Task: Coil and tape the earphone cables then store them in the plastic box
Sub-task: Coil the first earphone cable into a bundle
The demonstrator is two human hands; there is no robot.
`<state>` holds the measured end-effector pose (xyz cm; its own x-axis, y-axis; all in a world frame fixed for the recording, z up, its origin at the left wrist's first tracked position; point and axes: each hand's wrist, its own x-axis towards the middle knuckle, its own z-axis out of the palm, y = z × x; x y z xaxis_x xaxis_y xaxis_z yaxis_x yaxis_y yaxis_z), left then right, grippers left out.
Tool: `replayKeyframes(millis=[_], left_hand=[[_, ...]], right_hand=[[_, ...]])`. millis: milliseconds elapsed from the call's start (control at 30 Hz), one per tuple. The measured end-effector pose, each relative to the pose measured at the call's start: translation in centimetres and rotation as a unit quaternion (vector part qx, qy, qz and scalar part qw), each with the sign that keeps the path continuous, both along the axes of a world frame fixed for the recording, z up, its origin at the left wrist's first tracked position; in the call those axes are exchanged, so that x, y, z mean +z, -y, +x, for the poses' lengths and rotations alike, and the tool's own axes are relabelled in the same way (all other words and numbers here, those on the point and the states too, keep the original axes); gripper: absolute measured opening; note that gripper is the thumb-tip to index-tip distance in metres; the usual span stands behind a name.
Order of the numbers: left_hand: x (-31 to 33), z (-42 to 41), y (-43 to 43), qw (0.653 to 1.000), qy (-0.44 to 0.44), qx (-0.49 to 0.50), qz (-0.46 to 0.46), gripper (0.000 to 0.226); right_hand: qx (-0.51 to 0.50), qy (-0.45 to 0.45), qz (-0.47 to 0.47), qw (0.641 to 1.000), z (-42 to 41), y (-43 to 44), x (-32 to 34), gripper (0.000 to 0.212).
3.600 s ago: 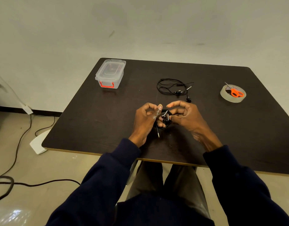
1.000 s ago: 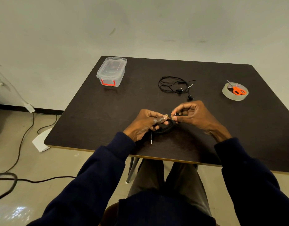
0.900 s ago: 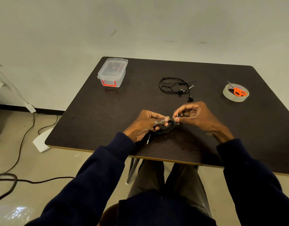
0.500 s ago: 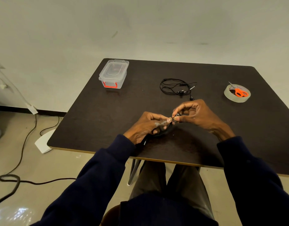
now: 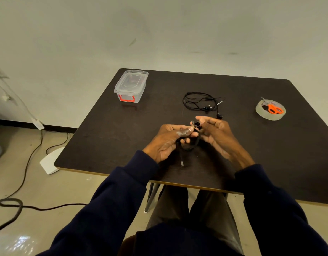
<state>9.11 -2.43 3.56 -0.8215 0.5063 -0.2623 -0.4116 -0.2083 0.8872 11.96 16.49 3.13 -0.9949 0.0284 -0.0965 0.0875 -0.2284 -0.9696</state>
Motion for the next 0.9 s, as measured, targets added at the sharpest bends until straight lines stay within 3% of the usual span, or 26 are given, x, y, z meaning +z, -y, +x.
replayKeyframes(millis=[133, 233, 333, 500, 800, 900], left_hand=[[0.6, -0.7, -0.2, 0.996, 0.031, 0.074, 0.027, 0.012], [0.9, -1.0, -0.2, 0.992, 0.04, 0.111, 0.033, 0.01], [1.2, -1.0, -0.1, 0.988, 0.054, 0.136, 0.051, 0.009], [1.9, -1.0, 0.5, 0.981, 0.067, 0.159, 0.087, 0.008], [3.2, -0.3, -0.1, 0.965, 0.137, 0.151, 0.167, 0.014], [3.7, -0.2, -0.2, 0.96, 0.141, 0.159, 0.184, 0.011]], right_hand=[[-0.04, 0.074, -0.098, 0.992, 2.4, 2.4, -0.2, 0.037], [0.03, 0.116, -0.151, 0.981, 4.2, 3.9, -0.2, 0.037], [0.1, 0.102, -0.124, 0.982, 5.0, 4.9, -0.4, 0.035], [0.042, 0.082, -0.052, 0.994, 4.6, 4.8, -0.9, 0.028], [-0.046, 0.141, -0.139, 0.979, 2.7, 3.8, -0.9, 0.012], [0.03, 0.155, -0.147, 0.976, 2.6, 3.4, -0.6, 0.018]])
